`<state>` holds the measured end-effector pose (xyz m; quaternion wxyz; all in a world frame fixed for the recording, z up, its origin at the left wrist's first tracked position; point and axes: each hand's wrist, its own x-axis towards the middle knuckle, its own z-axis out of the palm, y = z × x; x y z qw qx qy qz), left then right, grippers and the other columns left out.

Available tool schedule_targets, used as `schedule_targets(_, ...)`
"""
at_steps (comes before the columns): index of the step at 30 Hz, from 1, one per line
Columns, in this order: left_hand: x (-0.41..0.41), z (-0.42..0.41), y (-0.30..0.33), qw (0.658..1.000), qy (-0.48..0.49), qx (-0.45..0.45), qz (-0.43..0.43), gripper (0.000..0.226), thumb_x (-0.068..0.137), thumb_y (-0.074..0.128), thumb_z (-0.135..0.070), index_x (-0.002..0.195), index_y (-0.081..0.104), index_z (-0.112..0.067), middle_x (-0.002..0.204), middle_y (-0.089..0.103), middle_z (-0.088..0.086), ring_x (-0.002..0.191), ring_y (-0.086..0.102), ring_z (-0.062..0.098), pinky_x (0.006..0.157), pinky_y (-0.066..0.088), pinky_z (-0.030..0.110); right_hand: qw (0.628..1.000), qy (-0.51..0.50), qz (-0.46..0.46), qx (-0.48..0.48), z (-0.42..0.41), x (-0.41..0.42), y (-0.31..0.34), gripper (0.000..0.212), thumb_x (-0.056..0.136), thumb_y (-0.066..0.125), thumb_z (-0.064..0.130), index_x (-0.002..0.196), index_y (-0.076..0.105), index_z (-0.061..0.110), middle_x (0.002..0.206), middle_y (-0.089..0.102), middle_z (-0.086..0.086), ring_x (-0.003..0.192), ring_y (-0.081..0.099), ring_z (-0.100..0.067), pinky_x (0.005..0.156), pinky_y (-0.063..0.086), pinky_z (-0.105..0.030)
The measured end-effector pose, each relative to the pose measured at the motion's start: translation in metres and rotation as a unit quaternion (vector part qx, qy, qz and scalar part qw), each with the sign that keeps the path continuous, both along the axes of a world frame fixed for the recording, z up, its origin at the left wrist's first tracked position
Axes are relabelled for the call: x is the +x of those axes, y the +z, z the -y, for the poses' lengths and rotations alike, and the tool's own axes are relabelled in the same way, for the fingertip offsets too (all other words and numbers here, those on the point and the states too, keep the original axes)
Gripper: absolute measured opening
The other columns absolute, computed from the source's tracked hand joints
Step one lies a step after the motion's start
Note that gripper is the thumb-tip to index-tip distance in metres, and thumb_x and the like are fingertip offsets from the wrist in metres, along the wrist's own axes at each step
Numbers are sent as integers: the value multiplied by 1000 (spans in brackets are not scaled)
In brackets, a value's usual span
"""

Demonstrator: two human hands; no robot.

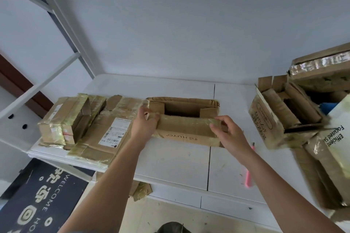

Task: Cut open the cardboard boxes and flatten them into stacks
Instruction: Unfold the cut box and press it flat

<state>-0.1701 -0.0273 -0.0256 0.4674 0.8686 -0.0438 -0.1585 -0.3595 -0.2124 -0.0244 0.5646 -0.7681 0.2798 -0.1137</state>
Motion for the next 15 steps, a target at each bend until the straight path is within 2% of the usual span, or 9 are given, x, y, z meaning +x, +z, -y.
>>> schedule_targets(2, -1, -1, 6, 1000, 22, -7, -9, 27, 89, 58, -46, 103, 50, -24, 96, 60, 0, 85, 58, 23, 82, 55, 47, 999, -20, 26, 6, -1, 1, 6, 25, 96, 57, 38, 100, 57, 13, 98, 64, -9, 86, 57, -14, 71, 43, -22)
schedule_targets(3, -2, 0, 7, 1000, 28, -1, -4, 32, 89, 57, -46, 102, 51, -17, 88, 58, -2, 82, 57, 23, 82, 54, 47, 999, -24, 34, 5, 0, 2, 7, 30, 97, 57, 38, 93, 56, 8, 95, 63, -16, 84, 58, -20, 72, 44, -25)
schedule_targets(5, -6, -1, 8, 999, 35, 9, 7, 33, 91, 58, -40, 100, 52, -8, 79, 54, -2, 76, 53, 24, 79, 53, 47, 999, -24, 41, 9, 2, 3, 5, 39, 95, 60, 39, 86, 53, 2, 103, 65, -22, 95, 62, -35, 86, 50, -41)
schedule_targets(7, -11, -3, 10, 1000, 26, 6, -3, 21, 91, 56, -27, 106, 50, -15, 81, 53, -1, 74, 51, 23, 81, 53, 47, 999, -22, 37, 24, 3, 2, 0, 34, 93, 65, 34, 83, 52, 4, 117, 60, -25, 107, 59, -38, 93, 48, -49)
schedule_targets(8, -13, -4, 11, 1000, 15, 4, -17, 25, 90, 54, -20, 114, 48, -21, 85, 53, -2, 75, 51, 21, 83, 54, 47, 998, -25, 33, 37, 4, 1, -3, 26, 92, 66, 27, 85, 54, 6, 120, 59, -23, 109, 59, -32, 89, 50, -43)
schedule_targets(10, -18, -7, 13, 999, -27, 7, -42, 49, 88, 48, -9, 130, 38, -33, 90, 52, 0, 76, 52, 18, 83, 55, 46, 997, -11, 21, 77, 6, -3, -9, 10, 92, 65, 14, 99, 58, 16, 125, 59, -12, 112, 58, -14, 84, 48, -24)
schedule_targets(11, -20, -7, 16, 998, -47, 12, -47, 60, 87, 47, -6, 135, 33, -38, 93, 52, 2, 77, 52, 18, 81, 57, 44, 995, 11, 17, 96, 9, -6, -15, 24, 91, 63, 9, 108, 57, 24, 130, 57, -6, 116, 55, -11, 90, 46, -24)
schedule_targets(13, -22, -8, 18, 996, -73, 13, -57, 74, 86, 47, -1, 141, 28, -47, 101, 51, 5, 79, 54, 18, 78, 58, 41, 991, 62, 2, 122, 12, -13, -26, 57, 85, 65, 6, 124, 47, 43, 145, 44, 1, 131, 44, -15, 109, 40, -39)
schedule_targets(15, -22, -8, 17, 994, -92, 4, -59, 84, 84, 48, 5, 144, 25, -49, 107, 49, 7, 79, 55, 19, 72, 59, 38, 986, 113, -16, 122, 14, -18, -35, 85, 76, 70, 10, 134, 30, 58, 157, 23, 8, 144, 26, -19, 118, 28, -50)
